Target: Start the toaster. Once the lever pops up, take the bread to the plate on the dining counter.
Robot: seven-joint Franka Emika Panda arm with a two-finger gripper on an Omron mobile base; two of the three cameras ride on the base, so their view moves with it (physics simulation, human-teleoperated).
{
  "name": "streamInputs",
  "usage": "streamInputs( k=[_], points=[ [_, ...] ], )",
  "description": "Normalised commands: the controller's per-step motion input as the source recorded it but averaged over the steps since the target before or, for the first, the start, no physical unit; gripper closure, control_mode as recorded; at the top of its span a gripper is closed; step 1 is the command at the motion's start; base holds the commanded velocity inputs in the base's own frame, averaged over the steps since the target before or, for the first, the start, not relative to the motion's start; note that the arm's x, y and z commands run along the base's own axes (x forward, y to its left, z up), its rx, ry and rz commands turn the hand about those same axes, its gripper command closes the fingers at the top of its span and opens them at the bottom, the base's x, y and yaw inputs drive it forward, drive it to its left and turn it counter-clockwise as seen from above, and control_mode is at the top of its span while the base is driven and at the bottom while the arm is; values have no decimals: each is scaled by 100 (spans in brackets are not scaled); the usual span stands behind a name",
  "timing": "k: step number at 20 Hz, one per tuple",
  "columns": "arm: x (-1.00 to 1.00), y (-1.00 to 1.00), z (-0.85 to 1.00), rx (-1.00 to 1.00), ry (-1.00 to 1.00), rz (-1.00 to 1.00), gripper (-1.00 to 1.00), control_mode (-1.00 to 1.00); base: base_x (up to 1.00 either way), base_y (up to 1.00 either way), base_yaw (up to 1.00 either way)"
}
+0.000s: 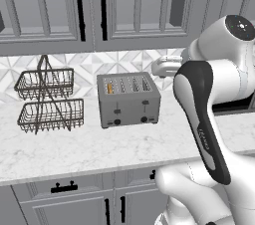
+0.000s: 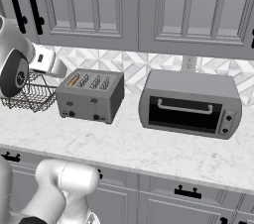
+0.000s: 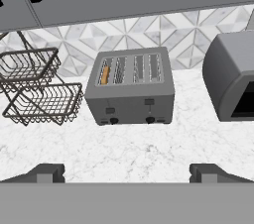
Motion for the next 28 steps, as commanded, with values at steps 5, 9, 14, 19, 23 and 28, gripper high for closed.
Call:
streamInputs(
  k=[5,9,14,19,23,28],
  points=[
    [0,0,0,0,0,0,-100,-100,0,0,0],
    [0,0,0,0,0,0,-100,-100,0,0,0],
    [0,0,0,0,0,0,-100,-100,0,0,0],
    [0,0,0,0,0,0,-100,-100,0,0,0],
    [0,0,0,0,0,0,-100,-100,0,0,0],
    [0,0,0,0,0,0,-100,-100,0,0,0]
  ],
)
